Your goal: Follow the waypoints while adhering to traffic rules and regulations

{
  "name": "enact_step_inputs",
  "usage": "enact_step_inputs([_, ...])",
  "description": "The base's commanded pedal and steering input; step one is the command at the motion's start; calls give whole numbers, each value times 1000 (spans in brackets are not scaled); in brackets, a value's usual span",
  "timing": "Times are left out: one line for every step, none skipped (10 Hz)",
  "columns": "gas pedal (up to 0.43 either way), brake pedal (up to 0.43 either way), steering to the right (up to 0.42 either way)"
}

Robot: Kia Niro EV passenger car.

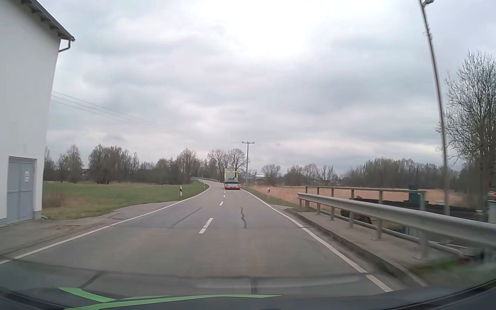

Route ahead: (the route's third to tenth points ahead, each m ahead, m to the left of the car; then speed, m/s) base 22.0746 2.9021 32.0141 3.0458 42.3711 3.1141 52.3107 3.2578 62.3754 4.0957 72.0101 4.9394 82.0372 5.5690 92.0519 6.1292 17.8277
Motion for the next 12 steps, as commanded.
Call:
enact_step_inputs([0, 0, -6])
enact_step_inputs([0, 0, -5])
enact_step_inputs([0, 0, -5])
enact_step_inputs([0, 0, -4])
enact_step_inputs([0, 0, -4])
enact_step_inputs([0, 0, -4])
enact_step_inputs([0, 0, -3])
enact_step_inputs([0, 0, -2])
enact_step_inputs([0, 0, -3])
enact_step_inputs([0, 0, -5])
enact_step_inputs([0, 0, -5])
enact_step_inputs([0, 0, -6])
